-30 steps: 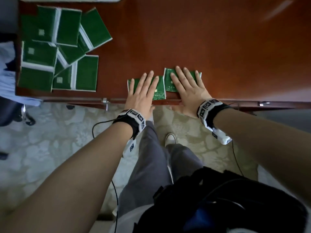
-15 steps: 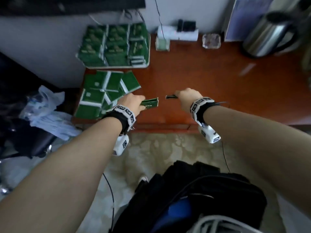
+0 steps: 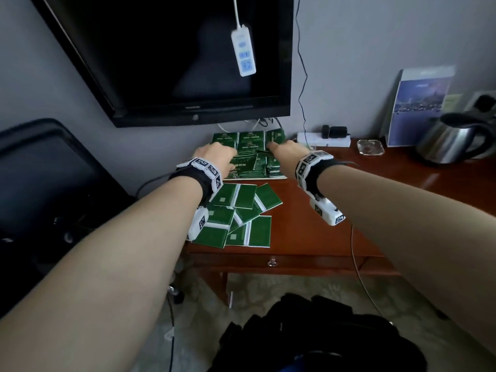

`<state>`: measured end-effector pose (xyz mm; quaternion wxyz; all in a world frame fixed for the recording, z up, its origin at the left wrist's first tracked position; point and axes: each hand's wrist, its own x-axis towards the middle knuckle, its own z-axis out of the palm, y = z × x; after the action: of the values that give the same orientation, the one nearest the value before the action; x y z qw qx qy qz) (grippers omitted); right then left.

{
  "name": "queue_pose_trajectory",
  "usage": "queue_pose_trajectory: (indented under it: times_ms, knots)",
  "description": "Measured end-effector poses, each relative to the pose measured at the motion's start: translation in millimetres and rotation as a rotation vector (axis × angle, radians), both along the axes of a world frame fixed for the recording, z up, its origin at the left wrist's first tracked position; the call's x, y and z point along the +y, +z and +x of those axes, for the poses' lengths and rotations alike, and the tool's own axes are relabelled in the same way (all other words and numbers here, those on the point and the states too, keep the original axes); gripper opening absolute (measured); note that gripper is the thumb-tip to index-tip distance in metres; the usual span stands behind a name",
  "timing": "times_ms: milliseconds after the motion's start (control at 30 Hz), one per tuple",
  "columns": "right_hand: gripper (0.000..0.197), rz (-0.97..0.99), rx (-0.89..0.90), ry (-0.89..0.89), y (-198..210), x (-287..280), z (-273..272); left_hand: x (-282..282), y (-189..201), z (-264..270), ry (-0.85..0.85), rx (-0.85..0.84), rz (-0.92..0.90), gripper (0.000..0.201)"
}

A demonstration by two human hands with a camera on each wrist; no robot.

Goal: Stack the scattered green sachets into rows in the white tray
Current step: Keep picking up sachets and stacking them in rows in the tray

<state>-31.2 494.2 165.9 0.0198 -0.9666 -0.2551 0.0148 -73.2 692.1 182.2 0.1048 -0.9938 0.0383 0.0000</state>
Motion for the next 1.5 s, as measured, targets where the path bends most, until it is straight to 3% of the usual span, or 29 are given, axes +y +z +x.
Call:
queue_pose_trajectory:
  times_ms: [333, 900, 1200, 1500]
  knots:
    - [0.056, -0.050, -0.012, 0.010, -3, 50, 37, 61, -12, 34, 0.027, 0.021, 0.013, 0.027]
    - [0.046, -0.126, 0.166, -0.048, -76, 103, 196, 124, -83, 213, 0.013, 0.151, -0.004, 0.025]
    - [0.062, -0.133, 0.176, -0.036, -120, 123, 274, 144, -124, 286, 0.012, 0.263, -0.076, 0.058]
    - [0.070, -0.148, 0.188, -0.020, -157, 149, 348, 156, -157, 354, -0.053, 0.215, -0.118, 0.069]
